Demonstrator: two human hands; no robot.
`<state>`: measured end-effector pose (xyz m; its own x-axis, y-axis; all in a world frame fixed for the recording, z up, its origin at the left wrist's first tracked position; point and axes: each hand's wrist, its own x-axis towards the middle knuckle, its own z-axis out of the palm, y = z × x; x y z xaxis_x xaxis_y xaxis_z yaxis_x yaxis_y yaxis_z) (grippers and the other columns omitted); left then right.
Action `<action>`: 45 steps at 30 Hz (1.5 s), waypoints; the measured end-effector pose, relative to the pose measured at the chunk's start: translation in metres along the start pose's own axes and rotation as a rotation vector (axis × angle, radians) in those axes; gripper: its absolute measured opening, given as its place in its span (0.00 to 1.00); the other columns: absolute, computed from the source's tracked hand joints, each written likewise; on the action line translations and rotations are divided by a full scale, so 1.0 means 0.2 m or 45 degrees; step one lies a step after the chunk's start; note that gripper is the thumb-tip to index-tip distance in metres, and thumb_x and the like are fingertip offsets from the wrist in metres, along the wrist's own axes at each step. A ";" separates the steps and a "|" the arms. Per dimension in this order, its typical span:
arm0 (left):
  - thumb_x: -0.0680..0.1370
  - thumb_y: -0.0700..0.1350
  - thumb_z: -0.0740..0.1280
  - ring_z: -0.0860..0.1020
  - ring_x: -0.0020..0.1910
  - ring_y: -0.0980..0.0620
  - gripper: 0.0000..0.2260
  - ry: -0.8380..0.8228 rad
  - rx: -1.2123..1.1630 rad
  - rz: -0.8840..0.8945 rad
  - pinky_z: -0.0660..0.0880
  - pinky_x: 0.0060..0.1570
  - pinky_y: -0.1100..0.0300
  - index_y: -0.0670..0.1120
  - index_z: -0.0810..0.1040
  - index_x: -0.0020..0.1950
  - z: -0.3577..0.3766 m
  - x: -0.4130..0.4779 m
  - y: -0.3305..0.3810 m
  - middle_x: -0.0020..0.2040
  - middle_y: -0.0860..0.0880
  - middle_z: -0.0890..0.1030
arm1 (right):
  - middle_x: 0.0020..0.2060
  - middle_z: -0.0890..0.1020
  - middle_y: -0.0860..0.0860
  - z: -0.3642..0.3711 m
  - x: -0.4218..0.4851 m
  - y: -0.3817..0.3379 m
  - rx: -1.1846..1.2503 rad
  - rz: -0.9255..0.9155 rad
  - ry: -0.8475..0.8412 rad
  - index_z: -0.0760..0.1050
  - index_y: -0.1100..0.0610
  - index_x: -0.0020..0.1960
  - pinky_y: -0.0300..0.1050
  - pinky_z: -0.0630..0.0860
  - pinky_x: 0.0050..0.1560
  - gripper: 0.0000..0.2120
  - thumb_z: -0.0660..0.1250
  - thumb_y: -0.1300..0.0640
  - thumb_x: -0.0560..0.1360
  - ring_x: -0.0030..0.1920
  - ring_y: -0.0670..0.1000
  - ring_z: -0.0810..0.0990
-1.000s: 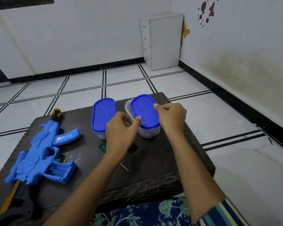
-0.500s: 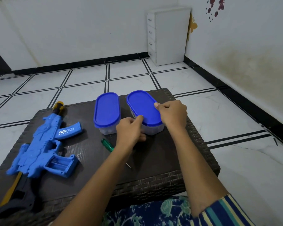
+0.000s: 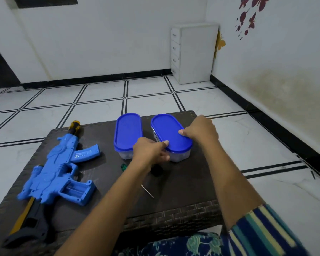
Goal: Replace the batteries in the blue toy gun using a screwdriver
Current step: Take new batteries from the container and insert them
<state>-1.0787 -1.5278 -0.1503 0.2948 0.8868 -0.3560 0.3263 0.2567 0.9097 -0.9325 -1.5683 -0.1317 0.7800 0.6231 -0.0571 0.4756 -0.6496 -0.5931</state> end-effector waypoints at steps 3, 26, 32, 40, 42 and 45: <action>0.76 0.46 0.70 0.84 0.33 0.45 0.13 0.135 0.350 0.276 0.83 0.40 0.51 0.35 0.80 0.42 -0.09 0.09 0.14 0.36 0.39 0.84 | 0.50 0.81 0.56 -0.05 0.06 -0.07 -0.101 -0.045 -0.127 0.75 0.61 0.51 0.46 0.72 0.40 0.21 0.79 0.50 0.67 0.47 0.56 0.79; 0.80 0.40 0.65 0.85 0.47 0.45 0.08 -0.103 0.842 0.000 0.79 0.56 0.52 0.35 0.74 0.44 -0.03 0.48 0.45 0.45 0.39 0.84 | 0.46 0.78 0.54 0.15 0.26 -0.19 0.402 0.020 -0.158 0.71 0.60 0.50 0.41 0.71 0.30 0.11 0.70 0.55 0.75 0.37 0.50 0.76; 0.74 0.46 0.71 0.80 0.34 0.47 0.13 0.173 1.042 0.716 0.79 0.41 0.55 0.38 0.81 0.35 -0.15 0.46 0.34 0.32 0.43 0.82 | 0.56 0.77 0.53 0.19 0.16 -0.27 -0.279 -0.381 0.280 0.76 0.57 0.55 0.57 0.72 0.59 0.11 0.68 0.54 0.75 0.59 0.57 0.74; 0.72 0.41 0.65 0.81 0.40 0.37 0.10 0.460 0.436 0.609 0.81 0.44 0.47 0.36 0.82 0.39 -0.58 0.51 0.23 0.37 0.37 0.83 | 0.50 0.82 0.55 0.33 -0.08 -0.55 0.012 -0.845 -0.173 0.80 0.60 0.53 0.49 0.78 0.51 0.16 0.73 0.50 0.71 0.51 0.55 0.79; 0.71 0.39 0.62 0.82 0.43 0.37 0.12 0.395 0.276 0.459 0.81 0.49 0.44 0.35 0.83 0.46 -0.67 0.51 0.18 0.41 0.36 0.83 | 0.50 0.80 0.53 0.35 -0.18 -0.57 -0.162 -0.978 -0.272 0.78 0.58 0.54 0.52 0.77 0.52 0.24 0.75 0.41 0.68 0.51 0.55 0.77; 0.70 0.34 0.63 0.82 0.47 0.40 0.17 0.091 0.424 0.426 0.80 0.54 0.46 0.36 0.81 0.57 -0.72 0.42 0.07 0.47 0.37 0.83 | 0.37 0.73 0.50 0.39 -0.26 -0.59 -0.458 -1.068 -0.247 0.69 0.53 0.38 0.50 0.74 0.41 0.24 0.75 0.36 0.64 0.43 0.54 0.73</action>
<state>-1.1790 -1.3935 -0.1371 0.3742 0.9269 -0.0291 0.4973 -0.1741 0.8499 -1.0612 -1.4892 -0.1220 0.0587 0.9904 0.1252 0.9753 -0.0302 -0.2186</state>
